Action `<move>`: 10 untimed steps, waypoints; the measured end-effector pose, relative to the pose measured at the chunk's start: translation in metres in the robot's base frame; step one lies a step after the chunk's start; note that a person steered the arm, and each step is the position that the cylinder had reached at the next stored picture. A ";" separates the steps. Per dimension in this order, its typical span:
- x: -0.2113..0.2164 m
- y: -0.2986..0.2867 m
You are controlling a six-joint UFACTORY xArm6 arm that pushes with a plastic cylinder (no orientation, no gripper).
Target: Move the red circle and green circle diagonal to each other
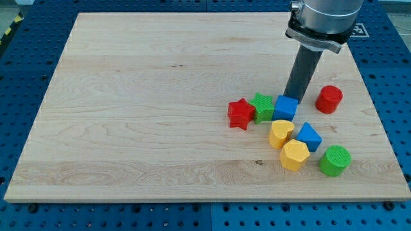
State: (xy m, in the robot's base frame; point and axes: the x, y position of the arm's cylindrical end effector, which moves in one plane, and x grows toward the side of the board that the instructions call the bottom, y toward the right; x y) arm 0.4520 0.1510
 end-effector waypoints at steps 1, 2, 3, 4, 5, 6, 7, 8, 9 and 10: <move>0.010 0.000; 0.015 0.000; 0.015 0.000; -0.015 0.000; -0.058 -0.007; -0.079 -0.043; -0.080 -0.046; -0.079 -0.046; -0.079 -0.046; -0.074 -0.047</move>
State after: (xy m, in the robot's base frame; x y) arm 0.3783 0.1044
